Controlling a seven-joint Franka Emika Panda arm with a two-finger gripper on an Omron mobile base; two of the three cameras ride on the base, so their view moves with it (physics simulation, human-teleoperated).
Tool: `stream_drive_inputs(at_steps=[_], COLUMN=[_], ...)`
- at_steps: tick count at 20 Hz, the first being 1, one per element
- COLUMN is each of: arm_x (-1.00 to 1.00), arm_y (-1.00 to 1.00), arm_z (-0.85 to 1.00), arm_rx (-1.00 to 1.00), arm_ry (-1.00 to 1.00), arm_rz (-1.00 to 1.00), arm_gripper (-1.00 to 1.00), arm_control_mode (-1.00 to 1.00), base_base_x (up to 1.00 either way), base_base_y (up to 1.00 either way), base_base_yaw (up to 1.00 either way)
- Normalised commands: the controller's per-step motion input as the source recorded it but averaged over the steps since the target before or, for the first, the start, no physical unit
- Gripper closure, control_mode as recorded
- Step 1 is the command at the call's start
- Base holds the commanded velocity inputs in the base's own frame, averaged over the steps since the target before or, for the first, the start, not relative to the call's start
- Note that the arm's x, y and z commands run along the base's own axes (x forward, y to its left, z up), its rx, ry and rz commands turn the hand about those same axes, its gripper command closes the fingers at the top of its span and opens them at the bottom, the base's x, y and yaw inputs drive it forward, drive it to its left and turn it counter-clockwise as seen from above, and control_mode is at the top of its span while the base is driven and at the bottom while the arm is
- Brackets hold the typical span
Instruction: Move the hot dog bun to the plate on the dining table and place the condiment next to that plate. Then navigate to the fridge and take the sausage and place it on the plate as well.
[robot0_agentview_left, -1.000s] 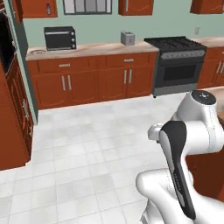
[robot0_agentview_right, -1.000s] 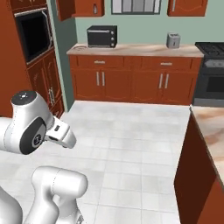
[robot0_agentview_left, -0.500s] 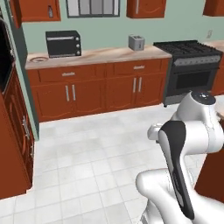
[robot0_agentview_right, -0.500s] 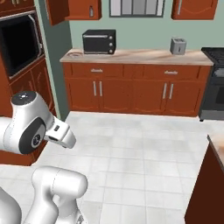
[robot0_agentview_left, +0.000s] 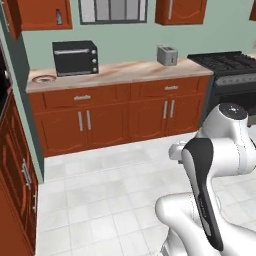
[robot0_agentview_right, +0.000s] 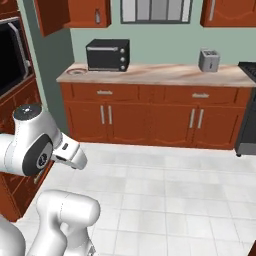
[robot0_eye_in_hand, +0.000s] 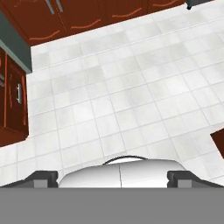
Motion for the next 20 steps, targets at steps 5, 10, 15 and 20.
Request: stream_drive_inputs(at_steps=[5, 10, 15, 20], arm_x=[0.0, 0.0, 0.0, 0.0], arm_y=[0.0, 0.0, 0.0, 0.0], arm_z=[0.0, 0.0, 0.0, 0.0], arm_rx=[0.0, 0.0, 0.0, 0.0], arm_ry=[0.0, 0.0, 0.0, 0.0], arm_rz=[0.0, 0.0, 0.0, 0.0], arm_gripper=[-1.0, -1.0, -1.0, -1.0], arm_control_mode=[1.0, 1.0, 1.0, 1.0], base_base_x=[1.0, 1.0, 1.0, 1.0], base_base_y=[0.27, 0.34, 0.48, 0.5], base_base_yaw=[0.0, 0.0, 0.0, 0.07])
